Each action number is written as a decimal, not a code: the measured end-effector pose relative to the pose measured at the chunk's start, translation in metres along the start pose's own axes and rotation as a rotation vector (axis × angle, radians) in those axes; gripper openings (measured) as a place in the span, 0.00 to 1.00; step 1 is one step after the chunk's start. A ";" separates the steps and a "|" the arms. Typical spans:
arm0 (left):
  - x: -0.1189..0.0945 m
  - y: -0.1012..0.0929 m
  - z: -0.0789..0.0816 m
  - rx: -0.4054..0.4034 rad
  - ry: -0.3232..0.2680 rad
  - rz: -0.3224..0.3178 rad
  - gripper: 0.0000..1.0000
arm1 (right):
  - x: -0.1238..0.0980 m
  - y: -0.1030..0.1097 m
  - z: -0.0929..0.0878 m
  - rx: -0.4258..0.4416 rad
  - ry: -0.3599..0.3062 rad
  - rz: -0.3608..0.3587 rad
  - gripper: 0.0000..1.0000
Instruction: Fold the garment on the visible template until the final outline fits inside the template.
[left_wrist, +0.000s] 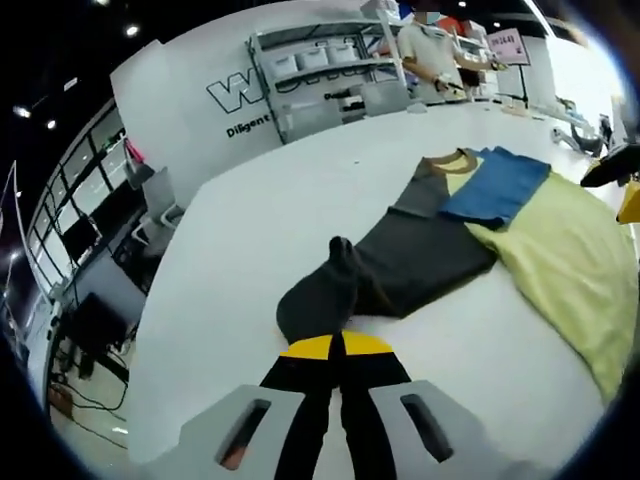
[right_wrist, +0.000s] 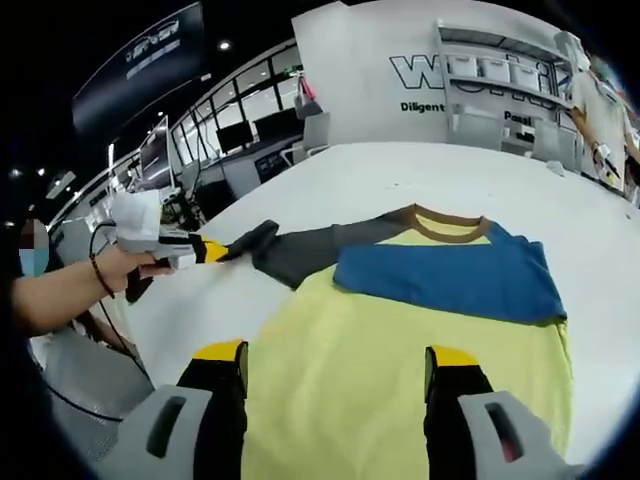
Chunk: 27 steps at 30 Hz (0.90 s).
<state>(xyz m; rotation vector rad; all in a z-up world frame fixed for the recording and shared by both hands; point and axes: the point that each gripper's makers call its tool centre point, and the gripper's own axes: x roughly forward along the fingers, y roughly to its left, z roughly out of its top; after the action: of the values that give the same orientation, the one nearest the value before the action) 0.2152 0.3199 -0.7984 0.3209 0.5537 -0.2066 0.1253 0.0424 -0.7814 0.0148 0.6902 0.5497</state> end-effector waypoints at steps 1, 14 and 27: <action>-0.003 0.002 0.002 0.009 0.003 0.000 0.03 | 0.000 0.000 0.000 -0.002 0.000 0.002 0.70; -0.030 0.031 0.020 0.043 -0.058 0.064 0.03 | 0.004 0.012 0.002 -0.059 0.003 0.037 0.77; -0.046 0.061 0.018 0.116 -0.048 0.098 0.03 | 0.007 0.022 -0.002 -0.063 0.024 0.081 0.77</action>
<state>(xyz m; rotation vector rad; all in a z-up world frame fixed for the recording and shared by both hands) 0.2021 0.3754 -0.7439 0.4535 0.4782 -0.1521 0.1183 0.0639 -0.7827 -0.0232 0.6973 0.6502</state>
